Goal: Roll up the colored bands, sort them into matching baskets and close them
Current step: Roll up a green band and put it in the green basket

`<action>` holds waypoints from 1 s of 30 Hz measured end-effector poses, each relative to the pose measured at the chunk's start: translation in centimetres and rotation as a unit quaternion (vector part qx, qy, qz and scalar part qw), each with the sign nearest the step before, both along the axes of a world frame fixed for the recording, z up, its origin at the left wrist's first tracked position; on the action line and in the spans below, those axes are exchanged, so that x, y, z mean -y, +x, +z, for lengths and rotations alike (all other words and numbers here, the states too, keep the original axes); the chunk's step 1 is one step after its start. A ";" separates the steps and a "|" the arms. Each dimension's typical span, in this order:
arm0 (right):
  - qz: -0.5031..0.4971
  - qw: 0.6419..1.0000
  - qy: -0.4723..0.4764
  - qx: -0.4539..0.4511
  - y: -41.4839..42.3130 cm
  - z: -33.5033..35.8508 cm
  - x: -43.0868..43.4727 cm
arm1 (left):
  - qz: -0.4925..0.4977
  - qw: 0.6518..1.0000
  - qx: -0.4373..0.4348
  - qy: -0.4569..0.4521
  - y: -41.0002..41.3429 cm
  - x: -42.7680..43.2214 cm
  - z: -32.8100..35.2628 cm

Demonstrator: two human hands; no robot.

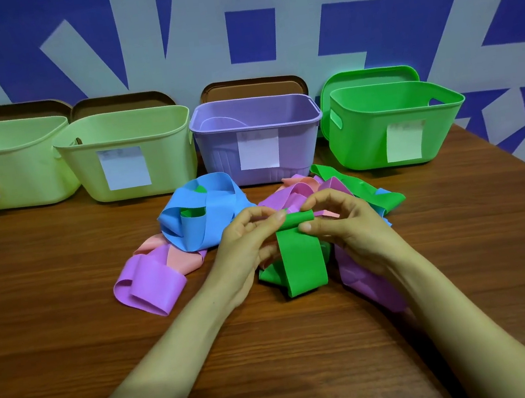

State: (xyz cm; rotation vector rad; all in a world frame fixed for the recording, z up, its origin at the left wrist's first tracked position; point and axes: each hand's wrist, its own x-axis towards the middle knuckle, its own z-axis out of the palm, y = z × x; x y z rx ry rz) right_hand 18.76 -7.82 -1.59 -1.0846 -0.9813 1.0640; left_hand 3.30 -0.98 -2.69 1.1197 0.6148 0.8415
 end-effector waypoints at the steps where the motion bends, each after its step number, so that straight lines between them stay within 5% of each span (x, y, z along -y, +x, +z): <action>1: -0.002 1.000 0.002 0.002 0.0 0.0 0.0 | -0.001 1.000 -0.002 -0.004 0.0 -0.1 0.0; 30: 0.015 0.999 -0.045 0.012 0.1 -0.2 -0.1 | 0.027 0.998 0.017 0.056 -0.1 -0.1 -0.3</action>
